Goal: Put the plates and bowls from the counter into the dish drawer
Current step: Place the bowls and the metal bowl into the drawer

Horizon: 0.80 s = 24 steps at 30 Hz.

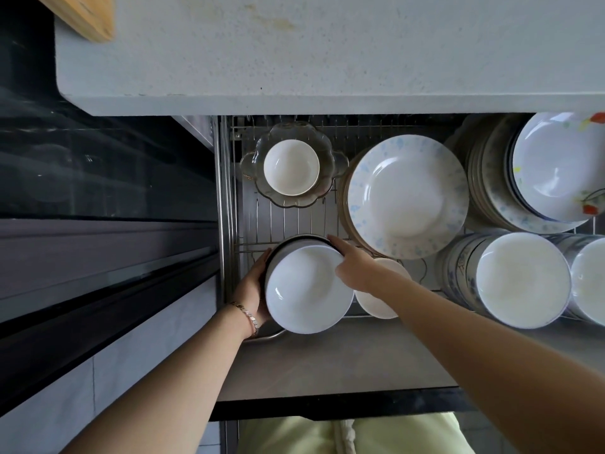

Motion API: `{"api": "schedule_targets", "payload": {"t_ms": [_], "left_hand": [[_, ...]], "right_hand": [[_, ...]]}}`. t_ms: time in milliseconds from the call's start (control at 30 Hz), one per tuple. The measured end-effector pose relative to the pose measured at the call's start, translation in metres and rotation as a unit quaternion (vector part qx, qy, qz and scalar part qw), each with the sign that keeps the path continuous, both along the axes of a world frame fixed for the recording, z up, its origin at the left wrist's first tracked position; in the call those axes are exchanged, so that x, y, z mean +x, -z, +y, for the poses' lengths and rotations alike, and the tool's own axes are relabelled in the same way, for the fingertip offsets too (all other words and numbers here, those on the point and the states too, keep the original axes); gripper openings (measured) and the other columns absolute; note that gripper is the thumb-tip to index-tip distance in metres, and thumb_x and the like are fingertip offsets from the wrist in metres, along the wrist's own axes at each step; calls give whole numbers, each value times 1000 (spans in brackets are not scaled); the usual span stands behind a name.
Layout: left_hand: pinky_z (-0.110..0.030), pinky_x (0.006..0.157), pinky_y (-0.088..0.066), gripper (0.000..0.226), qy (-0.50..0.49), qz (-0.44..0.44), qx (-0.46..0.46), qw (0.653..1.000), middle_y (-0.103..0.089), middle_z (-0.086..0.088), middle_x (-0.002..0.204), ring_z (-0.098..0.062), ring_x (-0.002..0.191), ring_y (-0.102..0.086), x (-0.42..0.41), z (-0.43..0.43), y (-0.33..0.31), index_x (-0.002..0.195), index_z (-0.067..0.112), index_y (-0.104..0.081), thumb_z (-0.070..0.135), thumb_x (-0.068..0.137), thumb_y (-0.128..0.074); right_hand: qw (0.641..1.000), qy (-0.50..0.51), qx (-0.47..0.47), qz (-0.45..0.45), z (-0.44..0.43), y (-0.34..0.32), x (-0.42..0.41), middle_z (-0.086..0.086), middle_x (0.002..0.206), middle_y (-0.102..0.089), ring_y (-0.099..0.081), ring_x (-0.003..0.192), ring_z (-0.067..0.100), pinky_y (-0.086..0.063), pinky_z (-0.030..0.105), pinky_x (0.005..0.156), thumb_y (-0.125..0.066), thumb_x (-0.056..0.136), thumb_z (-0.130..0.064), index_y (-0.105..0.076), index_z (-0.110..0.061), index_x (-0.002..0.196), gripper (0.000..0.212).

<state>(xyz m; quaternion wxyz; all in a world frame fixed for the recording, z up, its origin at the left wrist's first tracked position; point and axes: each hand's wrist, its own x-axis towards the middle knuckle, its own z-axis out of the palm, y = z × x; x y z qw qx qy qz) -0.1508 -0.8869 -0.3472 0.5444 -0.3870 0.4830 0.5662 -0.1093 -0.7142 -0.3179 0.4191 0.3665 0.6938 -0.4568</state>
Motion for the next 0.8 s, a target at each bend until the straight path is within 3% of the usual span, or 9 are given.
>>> {"api": "schedule_targets", "payload": {"t_ms": [100,233,367,467,533,600,700,800], "left_hand": [[-38,77,-48,43,3,-6,5,1000,-74,-8,74,-28,75,-65,-1,5,-2,86,19,-71,48,92,-39],[-35,73,-48,52,23,-6,-9,1000,-73,-8,69,-25,57,-69,-3,10,-7,66,20,-77,48,91,-41],[-41,81,-48,36,38,37,-64,996,-69,-9,83,-29,76,-61,-4,12,-13,91,22,-68,51,88,-47],[-33,78,-47,36,106,97,-93,985,-63,-9,87,-24,75,-58,-6,14,-17,95,18,-62,46,92,-40],[-37,99,-42,41,172,174,-122,962,-59,-9,121,-25,109,-56,-8,17,-31,117,20,-58,45,92,-38],[-36,113,-26,47,241,250,-135,928,-38,-3,149,-22,137,-35,-11,18,-47,142,20,-37,37,98,-34],[-42,114,-26,50,271,276,-101,917,-28,0,154,-21,141,-29,-12,23,-66,146,22,-28,35,98,-35],[-44,102,-37,46,328,259,-109,902,-42,-7,140,-25,125,-42,-6,36,-78,141,22,-36,39,98,-32]], "right_hand": [[999,-26,17,-9,5,-5,0,11,145,-41,-50,122,30,-46,33,91,-33,89,5,-17,-21,150,69],[999,-37,28,-12,5,-8,0,12,143,-43,-51,120,31,-46,35,95,-34,89,4,-15,-20,151,69],[1000,21,19,-7,4,-10,7,9,142,-45,-54,109,28,-48,33,86,-44,87,0,-19,-22,150,70],[996,87,20,11,7,-16,18,7,132,-53,-51,95,20,-47,31,83,-55,83,-6,-30,-20,145,68],[994,105,24,29,11,-22,27,3,122,-56,-50,95,17,-45,26,79,-59,81,-9,-37,-19,141,65],[993,104,34,43,15,-31,36,-2,109,-53,-51,96,16,-41,21,73,-61,82,-11,-42,-21,136,59],[990,123,18,70,21,-42,47,1,116,-53,-53,116,24,-40,26,88,-61,82,-8,-43,-21,137,59],[988,116,6,100,23,-50,52,4,129,-53,-50,111,18,-35,24,88,-56,87,-5,-43,-21,138,55]]}}
